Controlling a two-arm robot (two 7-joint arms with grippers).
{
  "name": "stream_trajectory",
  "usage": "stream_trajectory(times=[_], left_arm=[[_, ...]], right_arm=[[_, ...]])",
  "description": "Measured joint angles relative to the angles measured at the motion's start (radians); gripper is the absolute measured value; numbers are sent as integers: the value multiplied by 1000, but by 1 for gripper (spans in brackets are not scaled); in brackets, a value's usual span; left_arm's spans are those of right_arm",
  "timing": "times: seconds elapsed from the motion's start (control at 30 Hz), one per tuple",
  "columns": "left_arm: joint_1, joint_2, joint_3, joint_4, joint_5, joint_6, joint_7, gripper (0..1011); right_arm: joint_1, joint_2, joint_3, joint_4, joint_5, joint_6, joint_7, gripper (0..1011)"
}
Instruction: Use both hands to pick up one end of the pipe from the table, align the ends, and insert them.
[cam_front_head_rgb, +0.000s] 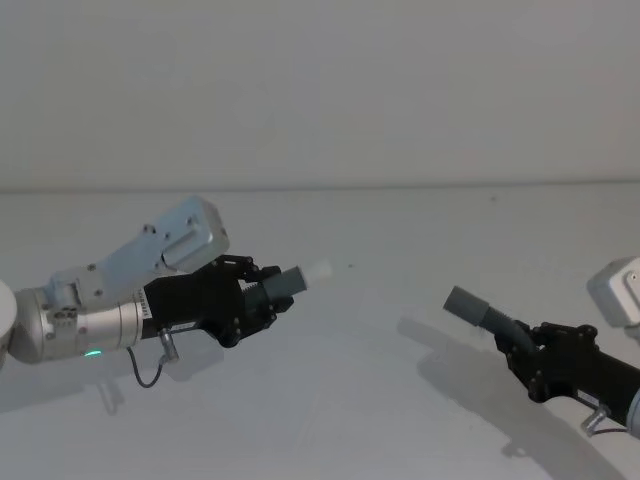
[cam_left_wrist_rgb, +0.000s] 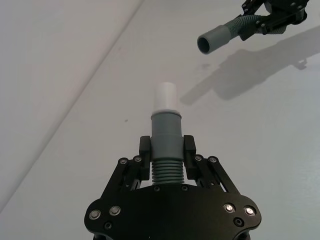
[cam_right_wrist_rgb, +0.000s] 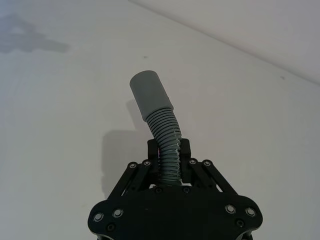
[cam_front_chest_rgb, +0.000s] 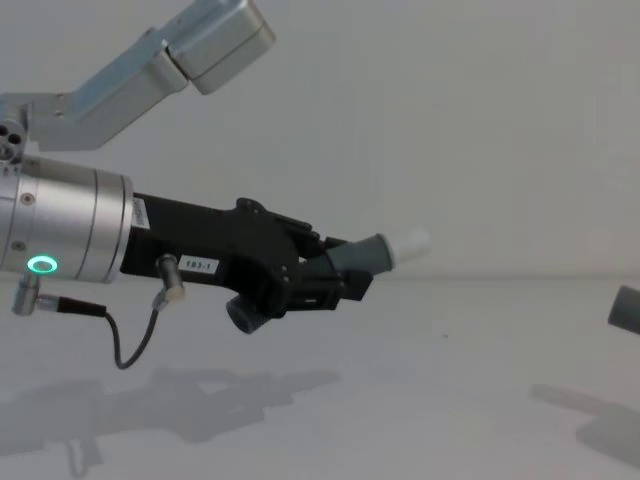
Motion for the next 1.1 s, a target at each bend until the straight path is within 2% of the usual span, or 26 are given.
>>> stream_trajectory(times=[0.43, 0.63, 1.1], left_arm=[[-42, 14, 34, 13, -20, -6, -85, 353], [-66, 21, 56, 21, -29, 0, -135, 353], [-108, 21, 93, 39, -43, 6, -204, 353]], right_arm=[[-38, 67, -8, -22, -2, -97, 73, 206], [-51, 84, -6, -35, 9, -117, 90, 206], [-84, 115, 7, -70, 35, -154, 115, 206]])
